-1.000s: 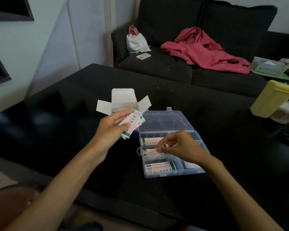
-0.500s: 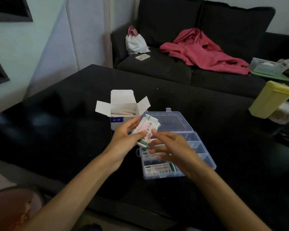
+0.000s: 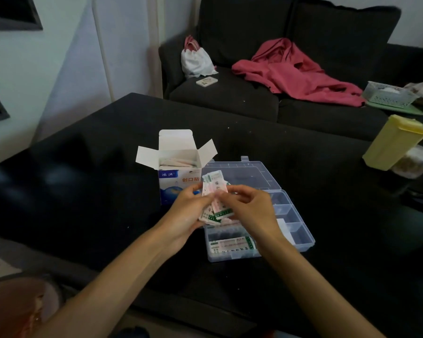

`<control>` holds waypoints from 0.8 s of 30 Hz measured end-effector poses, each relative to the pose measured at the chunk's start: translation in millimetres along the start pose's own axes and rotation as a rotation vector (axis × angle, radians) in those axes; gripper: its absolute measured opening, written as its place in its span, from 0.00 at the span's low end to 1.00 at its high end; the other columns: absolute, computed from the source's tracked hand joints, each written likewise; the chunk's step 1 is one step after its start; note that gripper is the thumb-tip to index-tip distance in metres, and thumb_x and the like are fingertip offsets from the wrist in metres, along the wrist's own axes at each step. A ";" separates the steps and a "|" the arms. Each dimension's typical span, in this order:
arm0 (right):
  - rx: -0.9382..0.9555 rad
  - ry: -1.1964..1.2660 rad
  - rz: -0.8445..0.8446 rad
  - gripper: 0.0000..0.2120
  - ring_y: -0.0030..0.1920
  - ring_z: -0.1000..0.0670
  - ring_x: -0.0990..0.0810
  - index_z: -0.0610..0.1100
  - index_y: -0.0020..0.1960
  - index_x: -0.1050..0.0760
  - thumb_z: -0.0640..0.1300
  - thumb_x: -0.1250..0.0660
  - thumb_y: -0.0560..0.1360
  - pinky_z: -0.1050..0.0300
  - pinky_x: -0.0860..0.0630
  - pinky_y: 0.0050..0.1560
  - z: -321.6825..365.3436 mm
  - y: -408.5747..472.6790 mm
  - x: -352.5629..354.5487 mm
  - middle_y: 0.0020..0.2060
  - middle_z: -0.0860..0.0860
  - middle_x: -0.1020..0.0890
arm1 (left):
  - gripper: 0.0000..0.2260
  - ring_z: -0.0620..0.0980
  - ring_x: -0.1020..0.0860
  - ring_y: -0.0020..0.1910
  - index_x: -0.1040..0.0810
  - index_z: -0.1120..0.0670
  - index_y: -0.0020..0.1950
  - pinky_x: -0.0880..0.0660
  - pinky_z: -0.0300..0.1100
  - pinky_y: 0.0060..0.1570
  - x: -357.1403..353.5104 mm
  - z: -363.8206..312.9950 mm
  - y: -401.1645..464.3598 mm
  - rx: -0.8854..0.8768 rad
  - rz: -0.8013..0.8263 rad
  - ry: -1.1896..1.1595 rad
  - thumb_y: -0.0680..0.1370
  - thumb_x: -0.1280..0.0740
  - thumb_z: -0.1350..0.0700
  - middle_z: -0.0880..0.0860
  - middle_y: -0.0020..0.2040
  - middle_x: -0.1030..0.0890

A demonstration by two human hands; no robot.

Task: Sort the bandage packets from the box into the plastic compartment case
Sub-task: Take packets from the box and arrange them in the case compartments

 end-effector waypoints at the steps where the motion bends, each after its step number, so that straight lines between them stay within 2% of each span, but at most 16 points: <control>1: -0.007 -0.006 0.017 0.06 0.39 0.56 0.17 0.47 0.50 0.21 0.45 0.31 0.73 0.68 0.23 0.34 0.2 0.0 -0.4 0.42 0.50 0.16 | 0.10 0.48 0.16 0.43 0.25 0.50 0.55 0.19 0.41 0.41 -0.2 0.5 -0.7 -0.013 0.009 0.018 0.79 0.39 0.63 0.53 0.46 0.16; 4: -0.101 0.046 0.085 0.09 0.41 0.54 0.17 0.45 0.54 0.21 0.45 0.33 0.75 0.67 0.24 0.36 -0.4 2.7 2.7 0.44 0.49 0.16 | 0.13 0.46 0.16 0.42 0.23 0.48 0.52 0.19 0.38 0.39 -2.3 1.4 -1.9 -0.032 0.045 0.056 0.77 0.38 0.67 0.51 0.44 0.15; 9: -0.243 0.244 0.225 0.09 0.41 0.52 0.17 0.41 0.54 0.21 0.42 0.37 0.77 0.59 0.21 0.42 -2.4 8.7 7.3 0.43 0.46 0.16 | 0.13 0.47 0.17 0.46 0.25 0.48 0.52 0.19 0.40 0.42 -4.3 1.4 -3.2 0.006 0.069 0.007 0.79 0.39 0.66 0.52 0.48 0.17; 15: -0.089 0.051 0.113 0.08 0.37 0.54 0.16 0.44 0.54 0.22 0.40 0.34 0.75 0.63 0.21 0.36 -1.8 12.4 12.7 0.42 0.48 0.15 | 0.11 0.46 0.17 0.44 0.22 0.49 0.48 0.20 0.40 0.43 1.0 -1.0 -1.4 -0.026 0.018 0.079 0.79 0.38 0.65 0.50 0.43 0.16; 18: -0.035 -0.043 0.068 0.08 0.37 0.53 0.16 0.44 0.52 0.21 0.40 0.32 0.74 0.63 0.21 0.35 -2.6 13.7 15.9 0.42 0.47 0.16 | 0.08 0.47 0.17 0.44 0.21 0.53 0.51 0.20 0.39 0.42 4.5 -2.1 -1.7 -0.058 -0.032 0.116 0.77 0.35 0.64 0.52 0.45 0.15; 21: -0.034 -0.051 0.107 0.08 0.36 0.52 0.16 0.46 0.51 0.20 0.40 0.30 0.73 0.63 0.21 0.35 -2.2 13.3 16.8 0.40 0.49 0.15 | 0.10 0.49 0.17 0.45 0.20 0.57 0.54 0.19 0.38 0.41 6.1 -0.1 -0.9 -0.099 -0.108 0.141 0.75 0.32 0.66 0.55 0.48 0.16; 24: -0.047 0.039 0.099 0.12 0.39 0.50 0.15 0.47 0.53 0.21 0.39 0.28 0.71 0.61 0.20 0.36 -1.7 15.0 17.2 0.41 0.48 0.15 | 0.09 0.48 0.17 0.44 0.20 0.56 0.51 0.19 0.38 0.41 6.7 0.5 0.6 -0.132 -0.184 0.129 0.73 0.29 0.66 0.55 0.47 0.16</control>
Point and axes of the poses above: each hand's wrist, its own y-axis towards the middle knuckle, its own x-axis out of the back of the hand, z = x × y, the point moved 1 cm from there along y, towards the middle knuckle
